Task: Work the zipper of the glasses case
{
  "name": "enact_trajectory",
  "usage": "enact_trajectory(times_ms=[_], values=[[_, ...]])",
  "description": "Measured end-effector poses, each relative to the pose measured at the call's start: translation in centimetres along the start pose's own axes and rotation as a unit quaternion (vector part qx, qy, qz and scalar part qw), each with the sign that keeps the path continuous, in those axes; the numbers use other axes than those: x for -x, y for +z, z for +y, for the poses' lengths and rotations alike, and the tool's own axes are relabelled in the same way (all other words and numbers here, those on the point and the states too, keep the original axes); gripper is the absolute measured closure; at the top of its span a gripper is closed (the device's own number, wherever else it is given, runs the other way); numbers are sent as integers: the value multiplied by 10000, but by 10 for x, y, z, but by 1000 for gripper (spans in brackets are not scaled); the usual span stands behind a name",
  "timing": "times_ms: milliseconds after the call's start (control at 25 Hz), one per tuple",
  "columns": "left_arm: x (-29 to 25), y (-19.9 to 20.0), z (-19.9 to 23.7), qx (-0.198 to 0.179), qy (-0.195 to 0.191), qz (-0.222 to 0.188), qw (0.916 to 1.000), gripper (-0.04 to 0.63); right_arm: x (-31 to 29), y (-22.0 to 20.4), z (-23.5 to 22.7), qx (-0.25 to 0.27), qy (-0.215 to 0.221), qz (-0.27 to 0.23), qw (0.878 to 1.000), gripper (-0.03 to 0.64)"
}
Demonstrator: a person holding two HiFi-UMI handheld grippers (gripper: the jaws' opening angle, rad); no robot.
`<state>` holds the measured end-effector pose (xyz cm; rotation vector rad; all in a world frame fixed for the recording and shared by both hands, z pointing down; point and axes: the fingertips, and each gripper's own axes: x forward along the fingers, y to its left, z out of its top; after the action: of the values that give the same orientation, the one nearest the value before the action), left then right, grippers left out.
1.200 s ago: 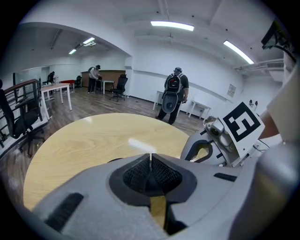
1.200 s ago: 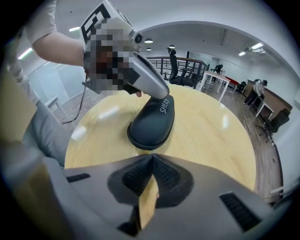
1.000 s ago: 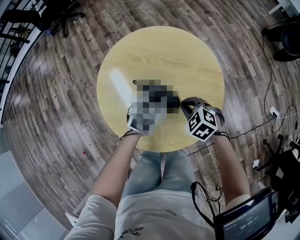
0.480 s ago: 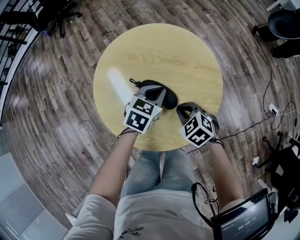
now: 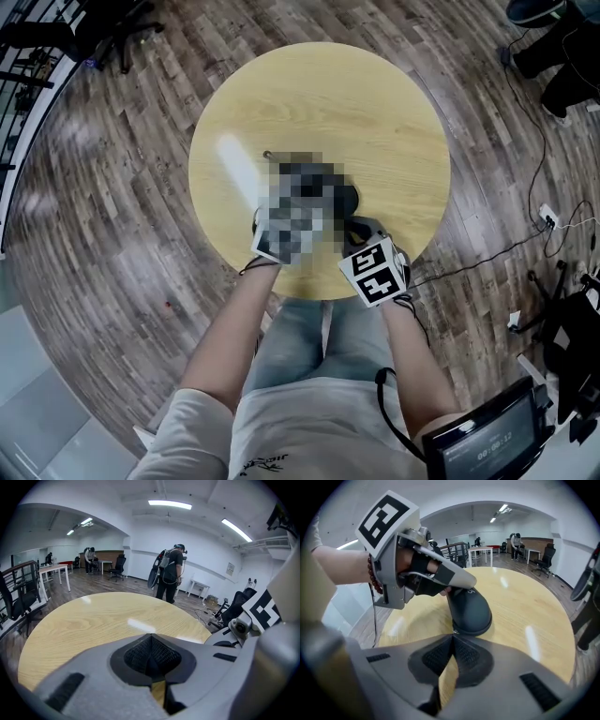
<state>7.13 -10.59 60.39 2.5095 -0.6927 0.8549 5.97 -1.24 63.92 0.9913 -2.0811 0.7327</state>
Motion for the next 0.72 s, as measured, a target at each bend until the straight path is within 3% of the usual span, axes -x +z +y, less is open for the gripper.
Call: enact_trajectory(times_ms=[240,400,560,720], values=[[1,-1,-1,8,-49,9,10000,588,4,-9,0,128,-192,23,9997,614],[2,1,0,195,-85,-83,9997,588,23,-26,1,-103,-169,-5,9998,614],[41,21,0,582,130,-746,9954,588,69,-6,14,-44,-143,-711,9974,615],[128,49,-13,559,643,-1288,9880,588,133,49,31,-18,106,-1482,9889,615]])
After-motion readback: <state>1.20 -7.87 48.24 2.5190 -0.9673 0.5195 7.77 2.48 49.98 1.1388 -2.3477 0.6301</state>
